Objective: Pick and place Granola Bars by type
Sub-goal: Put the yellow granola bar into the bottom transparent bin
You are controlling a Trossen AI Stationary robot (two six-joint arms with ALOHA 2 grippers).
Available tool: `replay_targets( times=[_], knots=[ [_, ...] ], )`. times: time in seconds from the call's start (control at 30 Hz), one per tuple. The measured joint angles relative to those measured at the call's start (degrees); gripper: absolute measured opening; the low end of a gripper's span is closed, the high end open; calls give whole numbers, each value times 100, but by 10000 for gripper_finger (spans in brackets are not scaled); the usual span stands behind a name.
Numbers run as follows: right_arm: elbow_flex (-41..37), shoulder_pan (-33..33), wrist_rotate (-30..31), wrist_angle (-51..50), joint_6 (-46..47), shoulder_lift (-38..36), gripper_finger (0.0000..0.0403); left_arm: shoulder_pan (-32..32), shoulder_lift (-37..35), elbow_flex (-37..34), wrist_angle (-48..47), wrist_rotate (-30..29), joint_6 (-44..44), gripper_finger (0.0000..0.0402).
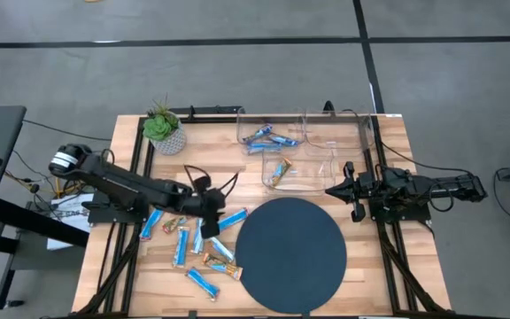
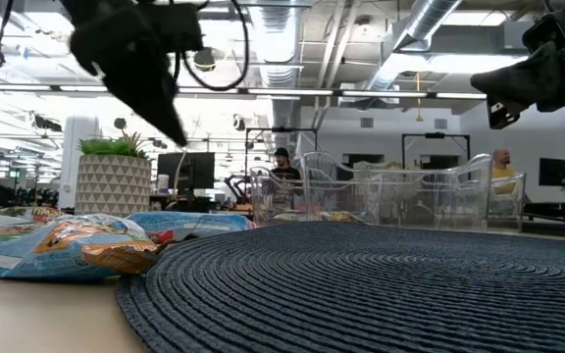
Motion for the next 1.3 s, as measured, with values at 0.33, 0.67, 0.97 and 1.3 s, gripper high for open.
replay_targets(
  times=[0.33,0.67,0.97,1.3],
  knots=[
    [0,0,0,5,0,0,0,-382,-83,-4,-1487,727,-2364,134],
    [-1,0,0,3,-1,0,0,-562,-83,-4,-2675,2102,-4242,116],
    [0,0,0,3,-1,0,0,-724,54,-2,-2681,2901,-4930,114],
    [0,0,0,3,-1,0,0,-1015,260,-2,-2529,3176,-5314,124]
  ],
)
